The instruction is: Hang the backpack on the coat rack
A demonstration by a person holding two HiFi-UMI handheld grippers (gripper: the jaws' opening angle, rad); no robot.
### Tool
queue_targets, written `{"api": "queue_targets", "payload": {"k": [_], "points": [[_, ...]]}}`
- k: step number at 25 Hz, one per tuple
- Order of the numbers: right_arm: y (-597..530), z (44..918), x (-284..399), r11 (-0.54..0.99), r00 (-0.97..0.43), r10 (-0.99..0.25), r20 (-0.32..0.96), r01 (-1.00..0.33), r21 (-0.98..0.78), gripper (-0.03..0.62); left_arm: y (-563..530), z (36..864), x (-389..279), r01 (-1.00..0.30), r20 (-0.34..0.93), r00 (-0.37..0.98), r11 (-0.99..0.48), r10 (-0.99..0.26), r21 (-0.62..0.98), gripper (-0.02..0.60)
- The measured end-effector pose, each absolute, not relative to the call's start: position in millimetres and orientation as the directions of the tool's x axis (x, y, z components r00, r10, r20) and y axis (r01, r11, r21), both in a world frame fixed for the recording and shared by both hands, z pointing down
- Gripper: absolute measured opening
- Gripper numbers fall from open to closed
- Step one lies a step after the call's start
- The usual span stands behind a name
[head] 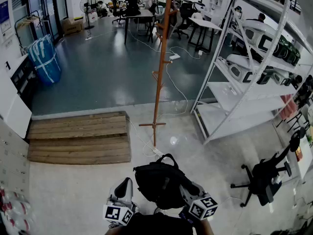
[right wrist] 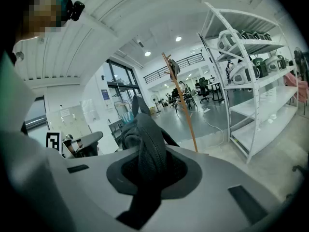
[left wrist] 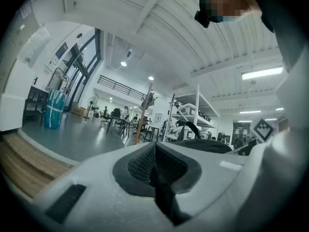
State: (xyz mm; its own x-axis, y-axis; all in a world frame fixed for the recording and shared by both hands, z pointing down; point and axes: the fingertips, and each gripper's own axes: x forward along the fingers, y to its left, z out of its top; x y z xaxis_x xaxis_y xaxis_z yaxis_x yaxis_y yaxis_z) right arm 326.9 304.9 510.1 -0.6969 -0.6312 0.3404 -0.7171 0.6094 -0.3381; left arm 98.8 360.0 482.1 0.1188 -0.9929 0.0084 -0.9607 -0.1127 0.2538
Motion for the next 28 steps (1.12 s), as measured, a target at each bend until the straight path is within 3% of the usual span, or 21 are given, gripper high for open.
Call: {"api": "queue_targets", "payload": {"k": [16,28], "points": [[324.3,503.4,309.2,0.606,-0.690,-0.647,0.324,-0.723,-0.332,0.058,376.3,485.5,84.7,-0.954,0.004,0.149,-0.143,-0.989,0.264,0.020],[329.6,477.3,272.6,0.544,-0.656,-0.703,0.277,-0.745,-0.385,0.058,394.5,478.5,25.2,-0.947,-0.016,0.180,-0.178,-0.983,0.269,0.020]]}}
